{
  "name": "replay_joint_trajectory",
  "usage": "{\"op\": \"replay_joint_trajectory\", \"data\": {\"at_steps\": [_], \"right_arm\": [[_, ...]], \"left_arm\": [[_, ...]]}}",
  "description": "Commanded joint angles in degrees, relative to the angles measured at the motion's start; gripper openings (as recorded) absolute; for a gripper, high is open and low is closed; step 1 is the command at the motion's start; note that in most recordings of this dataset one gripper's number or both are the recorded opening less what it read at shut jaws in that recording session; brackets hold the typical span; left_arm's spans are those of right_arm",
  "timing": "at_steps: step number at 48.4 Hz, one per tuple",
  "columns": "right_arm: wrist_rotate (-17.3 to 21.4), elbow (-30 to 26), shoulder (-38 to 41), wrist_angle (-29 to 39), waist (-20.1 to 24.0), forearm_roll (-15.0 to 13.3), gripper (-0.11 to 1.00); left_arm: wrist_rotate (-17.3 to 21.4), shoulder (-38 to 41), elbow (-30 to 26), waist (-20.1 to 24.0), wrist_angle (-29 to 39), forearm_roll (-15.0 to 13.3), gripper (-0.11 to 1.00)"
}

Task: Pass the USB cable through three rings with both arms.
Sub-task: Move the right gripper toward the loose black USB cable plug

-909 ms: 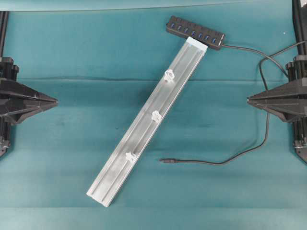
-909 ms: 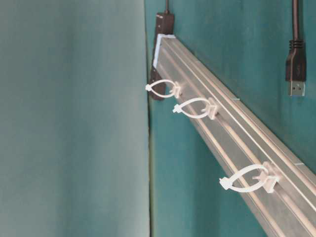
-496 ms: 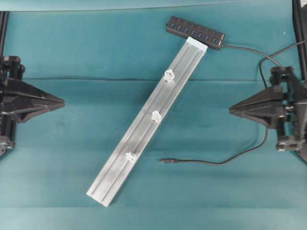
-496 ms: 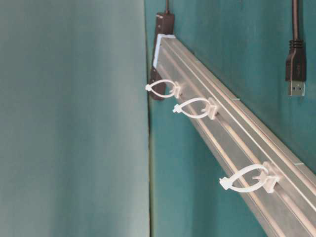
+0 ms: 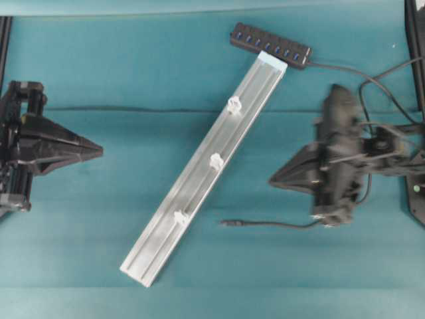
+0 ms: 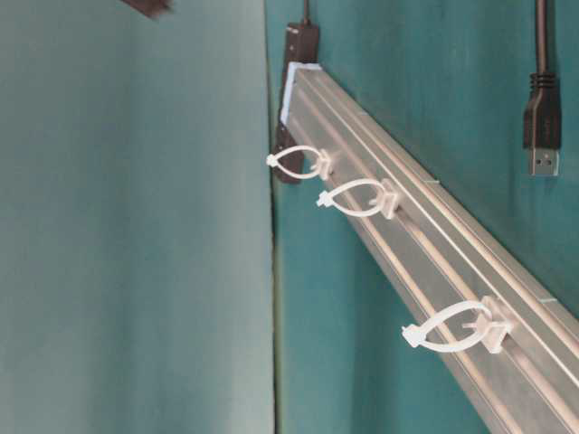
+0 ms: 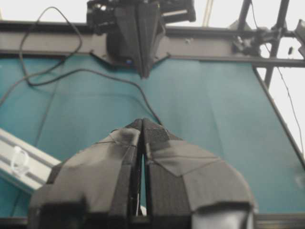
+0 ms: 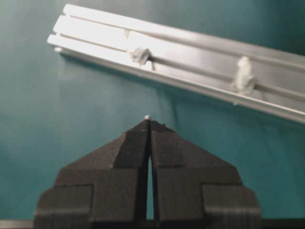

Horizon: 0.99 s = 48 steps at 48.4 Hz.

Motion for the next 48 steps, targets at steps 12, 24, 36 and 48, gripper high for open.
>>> {"op": "replay_joint_trajectory", "data": {"at_steps": [12,24,36,48], "right_arm": [[0.1,-10.1,12.5,14.2,1.1,-1.1,0.00],[0.0,-14.3,18.0,20.6,1.3,-1.1,0.17],[0.4,-17.9,23.0,23.2,2.7,-4.4,0.83],[0.4,-18.3,27.8,23.3,5.0,-7.0,0.85]], "left_arm": [[0.1,1.5,-1.6,-0.3,-0.3,0.2,-0.01],[0.1,1.8,-1.5,-0.3,-0.3,0.2,-0.01],[0.1,1.8,-1.5,-0.3,-0.4,0.2,-0.01],[0.0,1.8,-1.5,-0.4,-0.4,0.2,-0.01]]}}
